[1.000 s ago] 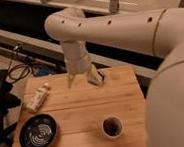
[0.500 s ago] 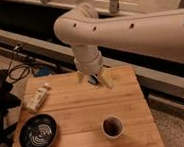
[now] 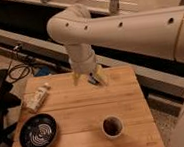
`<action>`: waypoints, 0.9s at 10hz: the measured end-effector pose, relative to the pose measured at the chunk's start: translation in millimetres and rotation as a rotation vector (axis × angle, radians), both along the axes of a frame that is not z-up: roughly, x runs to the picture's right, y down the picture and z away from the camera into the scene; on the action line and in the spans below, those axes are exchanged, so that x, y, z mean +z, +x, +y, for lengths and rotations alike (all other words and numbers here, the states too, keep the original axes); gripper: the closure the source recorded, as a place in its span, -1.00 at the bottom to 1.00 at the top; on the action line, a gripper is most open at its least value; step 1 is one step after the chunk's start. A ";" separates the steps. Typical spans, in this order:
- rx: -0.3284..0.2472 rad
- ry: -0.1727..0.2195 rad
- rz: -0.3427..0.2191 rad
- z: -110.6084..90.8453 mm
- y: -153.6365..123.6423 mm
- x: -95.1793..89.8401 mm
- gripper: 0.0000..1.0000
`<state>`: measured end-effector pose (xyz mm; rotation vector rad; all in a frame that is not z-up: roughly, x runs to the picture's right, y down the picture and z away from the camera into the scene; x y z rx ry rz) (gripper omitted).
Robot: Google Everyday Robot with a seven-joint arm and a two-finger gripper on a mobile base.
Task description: Move the arm in a circular motion
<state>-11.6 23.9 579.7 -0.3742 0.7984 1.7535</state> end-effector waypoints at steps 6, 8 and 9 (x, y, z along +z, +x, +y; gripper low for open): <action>-0.187 -0.036 -0.097 -7.2 -38.8 1.7 -0.55; -0.199 -0.038 -0.089 -6.3 -57.9 -3.6 -0.55; -0.243 -0.046 -0.115 -6.8 -61.4 -5.6 -0.55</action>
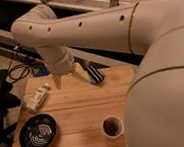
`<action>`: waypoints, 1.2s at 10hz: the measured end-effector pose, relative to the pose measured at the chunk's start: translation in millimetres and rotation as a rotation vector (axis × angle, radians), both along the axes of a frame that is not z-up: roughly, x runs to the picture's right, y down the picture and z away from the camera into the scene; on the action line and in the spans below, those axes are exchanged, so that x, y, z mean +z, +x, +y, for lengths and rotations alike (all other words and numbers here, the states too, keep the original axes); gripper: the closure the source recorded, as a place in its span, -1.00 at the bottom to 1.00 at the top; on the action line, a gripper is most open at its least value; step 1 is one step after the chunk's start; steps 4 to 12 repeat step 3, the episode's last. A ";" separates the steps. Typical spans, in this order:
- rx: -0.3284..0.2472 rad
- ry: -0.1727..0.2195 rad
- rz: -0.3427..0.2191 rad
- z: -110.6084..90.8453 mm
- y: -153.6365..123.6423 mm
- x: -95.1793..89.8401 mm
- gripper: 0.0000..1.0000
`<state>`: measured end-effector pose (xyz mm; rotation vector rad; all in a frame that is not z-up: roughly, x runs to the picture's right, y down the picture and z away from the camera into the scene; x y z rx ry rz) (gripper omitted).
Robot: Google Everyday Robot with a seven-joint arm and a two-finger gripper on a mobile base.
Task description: Move the arm in a circular motion
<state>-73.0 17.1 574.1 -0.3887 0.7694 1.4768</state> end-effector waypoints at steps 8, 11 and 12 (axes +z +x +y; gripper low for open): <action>-0.079 -0.030 -0.039 3.4 -28.2 -10.7 -0.55; -0.079 -0.030 -0.039 3.4 -28.2 -10.7 -0.55; -0.079 -0.030 -0.039 3.4 -28.2 -10.7 -0.55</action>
